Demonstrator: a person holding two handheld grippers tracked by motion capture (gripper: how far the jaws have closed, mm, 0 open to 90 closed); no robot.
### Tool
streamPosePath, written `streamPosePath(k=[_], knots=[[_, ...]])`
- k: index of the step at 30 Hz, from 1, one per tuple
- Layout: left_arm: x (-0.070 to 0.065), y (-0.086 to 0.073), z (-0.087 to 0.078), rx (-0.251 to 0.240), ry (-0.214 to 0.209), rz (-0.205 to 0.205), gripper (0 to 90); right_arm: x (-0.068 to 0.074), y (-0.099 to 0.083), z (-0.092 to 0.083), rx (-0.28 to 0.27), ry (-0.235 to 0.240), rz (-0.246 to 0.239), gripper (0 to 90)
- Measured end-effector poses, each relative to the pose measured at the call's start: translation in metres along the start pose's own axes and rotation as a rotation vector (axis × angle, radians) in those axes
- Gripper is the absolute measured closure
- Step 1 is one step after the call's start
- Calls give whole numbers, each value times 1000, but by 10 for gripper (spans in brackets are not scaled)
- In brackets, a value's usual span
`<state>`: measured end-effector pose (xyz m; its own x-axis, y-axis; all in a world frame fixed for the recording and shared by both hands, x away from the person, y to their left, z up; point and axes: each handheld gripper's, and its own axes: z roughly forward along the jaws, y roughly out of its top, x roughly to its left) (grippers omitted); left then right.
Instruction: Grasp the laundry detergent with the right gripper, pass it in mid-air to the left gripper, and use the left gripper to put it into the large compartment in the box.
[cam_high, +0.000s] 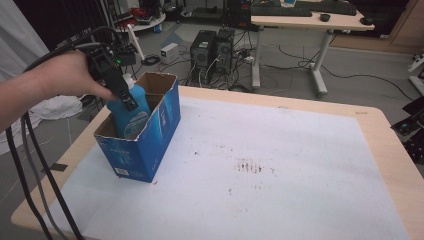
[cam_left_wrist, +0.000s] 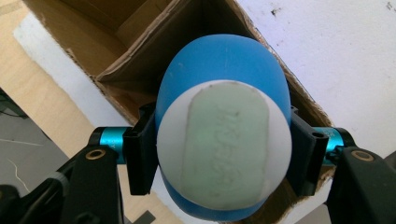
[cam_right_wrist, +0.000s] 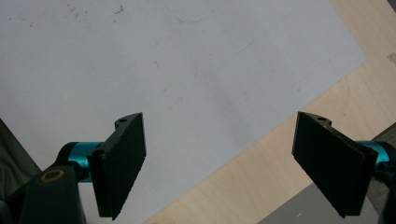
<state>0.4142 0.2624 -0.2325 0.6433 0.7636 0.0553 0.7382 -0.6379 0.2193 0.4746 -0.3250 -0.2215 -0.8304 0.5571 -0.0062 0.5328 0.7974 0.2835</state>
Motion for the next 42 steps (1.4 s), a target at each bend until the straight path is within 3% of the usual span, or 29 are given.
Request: streamPosePath(k=[15, 19, 25, 42], knots=[[3, -7, 25, -10, 3, 6, 383, 0, 0, 2, 6, 8, 5, 172], [3, -8, 31, -15, 2, 20, 384, 0, 0, 3, 7, 10, 6, 172], [-1, -6, 39, 20, 2, 83, 383, 1, -1, 5, 11, 14, 7, 172], [-6, -6, 47, 39, -7, 120, 380, 2, -2, 7, 11, 19, 6, 173]])
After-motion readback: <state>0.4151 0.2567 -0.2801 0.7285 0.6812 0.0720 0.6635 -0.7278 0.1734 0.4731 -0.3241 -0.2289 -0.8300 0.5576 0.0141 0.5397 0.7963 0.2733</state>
